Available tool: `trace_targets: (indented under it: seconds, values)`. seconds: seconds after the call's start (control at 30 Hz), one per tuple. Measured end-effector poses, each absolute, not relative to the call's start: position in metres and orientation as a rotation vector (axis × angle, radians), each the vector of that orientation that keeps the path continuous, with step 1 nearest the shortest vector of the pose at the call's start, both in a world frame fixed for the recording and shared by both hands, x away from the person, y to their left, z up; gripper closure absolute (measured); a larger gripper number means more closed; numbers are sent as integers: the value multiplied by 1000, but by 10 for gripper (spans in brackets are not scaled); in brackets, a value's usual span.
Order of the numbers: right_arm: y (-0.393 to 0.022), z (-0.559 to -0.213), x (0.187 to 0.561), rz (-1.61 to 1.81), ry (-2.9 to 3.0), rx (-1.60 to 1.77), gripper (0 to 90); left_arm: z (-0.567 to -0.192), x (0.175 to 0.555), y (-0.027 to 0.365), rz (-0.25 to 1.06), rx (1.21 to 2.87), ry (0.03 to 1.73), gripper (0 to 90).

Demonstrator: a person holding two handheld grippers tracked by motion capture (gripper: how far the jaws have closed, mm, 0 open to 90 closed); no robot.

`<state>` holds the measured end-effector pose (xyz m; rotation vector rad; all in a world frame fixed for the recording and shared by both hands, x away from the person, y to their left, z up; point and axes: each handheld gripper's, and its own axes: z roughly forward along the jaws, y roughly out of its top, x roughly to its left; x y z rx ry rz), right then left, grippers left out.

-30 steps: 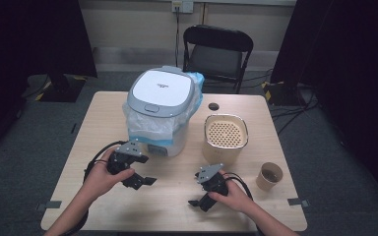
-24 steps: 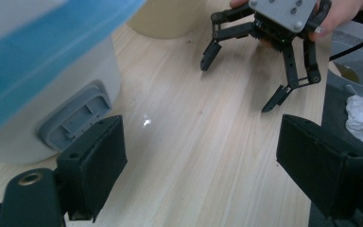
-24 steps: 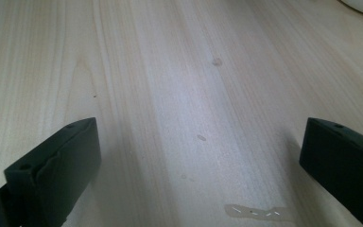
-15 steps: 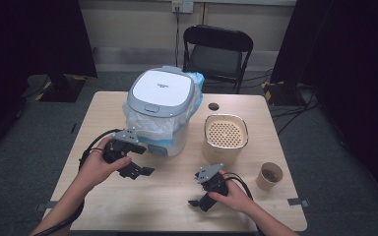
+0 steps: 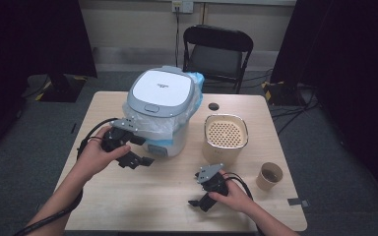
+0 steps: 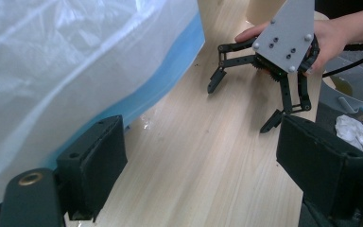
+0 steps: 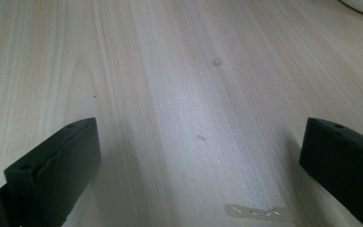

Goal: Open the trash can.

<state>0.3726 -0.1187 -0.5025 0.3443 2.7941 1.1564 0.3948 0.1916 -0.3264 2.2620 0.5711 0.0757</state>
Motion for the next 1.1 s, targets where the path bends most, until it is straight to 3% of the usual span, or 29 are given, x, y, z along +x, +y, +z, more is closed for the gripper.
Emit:
trace_targets:
  seconds: [1.1]
  values:
    - [-119, -502, 373, 1156, 2796, 343, 0, -280, 420, 192, 135, 2251, 597, 162]
